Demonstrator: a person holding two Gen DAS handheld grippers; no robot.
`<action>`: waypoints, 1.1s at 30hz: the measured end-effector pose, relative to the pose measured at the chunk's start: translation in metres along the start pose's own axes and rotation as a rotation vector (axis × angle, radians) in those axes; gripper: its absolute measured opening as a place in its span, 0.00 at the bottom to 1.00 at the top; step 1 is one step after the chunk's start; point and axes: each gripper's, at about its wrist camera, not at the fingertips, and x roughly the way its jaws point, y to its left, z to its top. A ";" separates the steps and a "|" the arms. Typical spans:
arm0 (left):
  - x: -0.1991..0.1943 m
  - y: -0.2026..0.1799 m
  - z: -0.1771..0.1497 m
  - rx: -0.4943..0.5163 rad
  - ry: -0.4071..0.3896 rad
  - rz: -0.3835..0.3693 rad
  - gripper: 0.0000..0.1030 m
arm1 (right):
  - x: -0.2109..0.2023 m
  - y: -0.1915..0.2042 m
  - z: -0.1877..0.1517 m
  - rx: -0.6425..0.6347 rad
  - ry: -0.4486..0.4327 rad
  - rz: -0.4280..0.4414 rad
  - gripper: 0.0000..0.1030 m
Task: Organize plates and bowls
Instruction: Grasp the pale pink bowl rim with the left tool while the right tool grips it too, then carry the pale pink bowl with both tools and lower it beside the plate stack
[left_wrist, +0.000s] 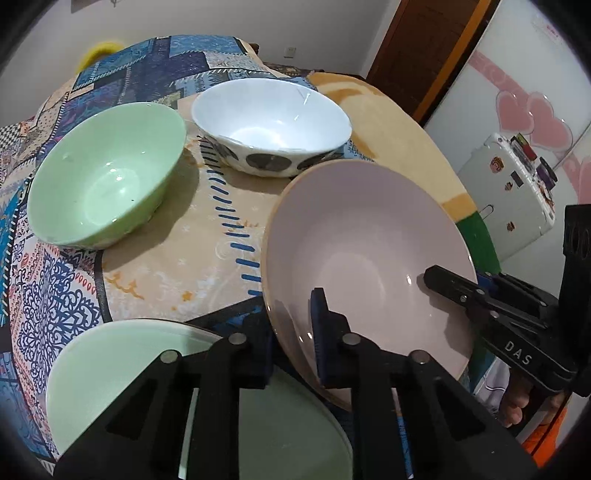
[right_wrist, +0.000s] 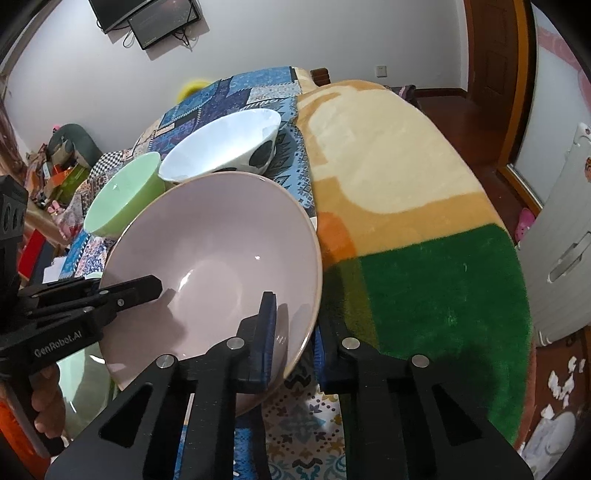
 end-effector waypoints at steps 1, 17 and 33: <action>0.000 -0.002 -0.001 0.007 -0.004 0.007 0.16 | -0.001 0.001 0.002 0.000 -0.003 -0.003 0.16; -0.037 -0.011 -0.004 -0.018 -0.041 -0.020 0.16 | -0.044 0.018 0.007 -0.019 -0.089 -0.010 0.16; -0.125 0.004 -0.030 -0.033 -0.163 0.002 0.16 | -0.075 0.081 0.008 -0.099 -0.169 0.031 0.16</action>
